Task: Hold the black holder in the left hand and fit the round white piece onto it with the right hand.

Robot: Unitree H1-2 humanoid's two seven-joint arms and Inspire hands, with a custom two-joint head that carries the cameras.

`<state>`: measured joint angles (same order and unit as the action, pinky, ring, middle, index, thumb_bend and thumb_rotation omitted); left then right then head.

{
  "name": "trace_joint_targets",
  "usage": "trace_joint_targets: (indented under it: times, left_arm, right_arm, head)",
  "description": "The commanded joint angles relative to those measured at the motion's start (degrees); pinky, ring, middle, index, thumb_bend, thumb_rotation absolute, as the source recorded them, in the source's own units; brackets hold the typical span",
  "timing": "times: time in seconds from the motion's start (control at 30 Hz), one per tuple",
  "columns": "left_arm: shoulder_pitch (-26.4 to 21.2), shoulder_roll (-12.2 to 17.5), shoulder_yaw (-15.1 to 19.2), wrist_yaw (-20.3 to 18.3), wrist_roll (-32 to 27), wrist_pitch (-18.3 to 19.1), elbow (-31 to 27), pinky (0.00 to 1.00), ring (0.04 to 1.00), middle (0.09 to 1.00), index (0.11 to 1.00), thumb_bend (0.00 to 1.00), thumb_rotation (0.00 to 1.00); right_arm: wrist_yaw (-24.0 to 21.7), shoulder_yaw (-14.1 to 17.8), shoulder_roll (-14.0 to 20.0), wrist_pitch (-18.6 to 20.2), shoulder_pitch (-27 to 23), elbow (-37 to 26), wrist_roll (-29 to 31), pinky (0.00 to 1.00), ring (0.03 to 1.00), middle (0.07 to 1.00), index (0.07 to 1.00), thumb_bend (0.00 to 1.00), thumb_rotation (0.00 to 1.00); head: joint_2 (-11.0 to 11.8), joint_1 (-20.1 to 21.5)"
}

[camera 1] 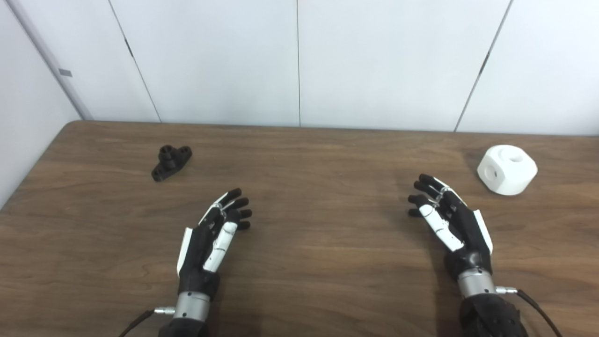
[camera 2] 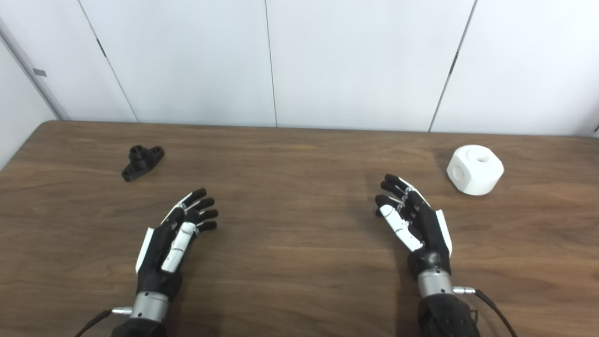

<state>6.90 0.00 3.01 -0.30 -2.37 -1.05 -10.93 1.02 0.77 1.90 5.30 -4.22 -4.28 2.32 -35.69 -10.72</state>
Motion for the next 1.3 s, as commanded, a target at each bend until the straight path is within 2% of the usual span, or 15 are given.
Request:
trace_joint_targets:
  times: [0.0, 0.2, 0.37, 0.57, 0.63, 0.8, 0.9, 1.0, 1.13, 1.27]
  left_arm:
    - [-1.17, -0.22, -0.14, 0.46, 0.59, -2.54, -0.12, 0.70, 0.744, 0.789, 0.826, 0.75, 0.67]
    - [-1.39, -0.21, -0.03, 0.84, 0.58, -3.72, 1.07, 0.70, 0.745, 0.784, 0.820, 0.75, 0.66]
    - [-1.58, -0.06, -0.15, 1.39, 1.72, -4.58, 1.63, 0.70, 0.743, 0.776, 0.812, 0.74, 0.65]
    - [-2.50, 0.96, -0.69, 3.98, 9.14, -7.87, 3.30, 0.65, 0.731, 0.759, 0.779, 0.75, 0.57]
    - [-2.90, 1.10, -0.60, 4.54, 10.45, -8.62, 3.72, 0.63, 0.718, 0.754, 0.769, 0.72, 0.51]
    - [-4.07, 0.90, 0.10, 6.25, 11.57, -10.93, 5.11, 0.61, 0.699, 0.742, 0.764, 0.72, 0.50]
    - [-4.82, 1.12, 0.64, 7.19, 12.72, -11.58, 5.09, 0.59, 0.688, 0.738, 0.763, 0.73, 0.50]
    - [-5.42, 1.45, 1.11, 8.04, 13.96, -11.45, 4.53, 0.59, 0.691, 0.737, 0.762, 0.75, 0.46]
    - [-6.39, 3.23, 1.41, 9.70, 18.37, -13.83, 4.70, 0.63, 0.714, 0.750, 0.753, 0.75, 0.36]
    - [-6.79, 4.36, 1.49, 11.72, 23.48, -14.08, 4.00, 0.66, 0.730, 0.753, 0.750, 0.78, 0.32]
  right_arm:
    - [-0.73, -0.04, 0.33, -2.21, -1.26, 0.64, -0.05, 0.64, 0.731, 0.803, 0.786, 0.49, 0.50]
    - [-1.00, 0.24, 0.07, -4.16, -1.43, 3.01, 0.80, 0.65, 0.744, 0.803, 0.790, 0.48, 0.50]
    - [-0.80, 0.31, -0.03, -4.77, -1.58, 4.03, 0.89, 0.65, 0.743, 0.797, 0.786, 0.48, 0.49]
    - [-1.31, 0.48, 0.30, -5.92, -1.82, 5.46, 1.65, 0.66, 0.741, 0.805, 0.793, 0.46, 0.47]
    - [-1.57, 0.56, 0.55, -6.31, -2.04, 6.15, 1.89, 0.66, 0.744, 0.808, 0.793, 0.45, 0.47]
    - [-2.26, 0.93, 1.21, -7.72, -2.72, 8.16, 2.69, 0.66, 0.756, 0.811, 0.799, 0.46, 0.48]
    - [-2.44, 0.96, 1.34, -8.17, -2.99, 8.73, 2.96, 0.66, 0.753, 0.815, 0.809, 0.43, 0.46]
    - [-2.31, 0.84, 1.28, -8.26, -3.11, 8.91, 2.78, 0.67, 0.762, 0.821, 0.811, 0.42, 0.45]
    - [-2.77, 0.76, 1.10, -8.44, -3.18, 9.34, 3.39, 0.67, 0.765, 0.826, 0.810, 0.42, 0.44]
    - [-2.67, 0.71, 0.89, -8.25, -3.13, 9.34, 3.29, 0.67, 0.760, 0.823, 0.807, 0.41, 0.41]
  head:
    - [0.24, -0.31]
    - [2.34, -1.17]
    - [3.22, -2.32]
    - [5.49, -4.67]
    - [6.44, -5.45]
    - [8.70, -8.91]
    - [9.24, -8.61]
    - [9.46, -8.61]
    - [9.75, -8.54]
    - [10.34, -8.80]
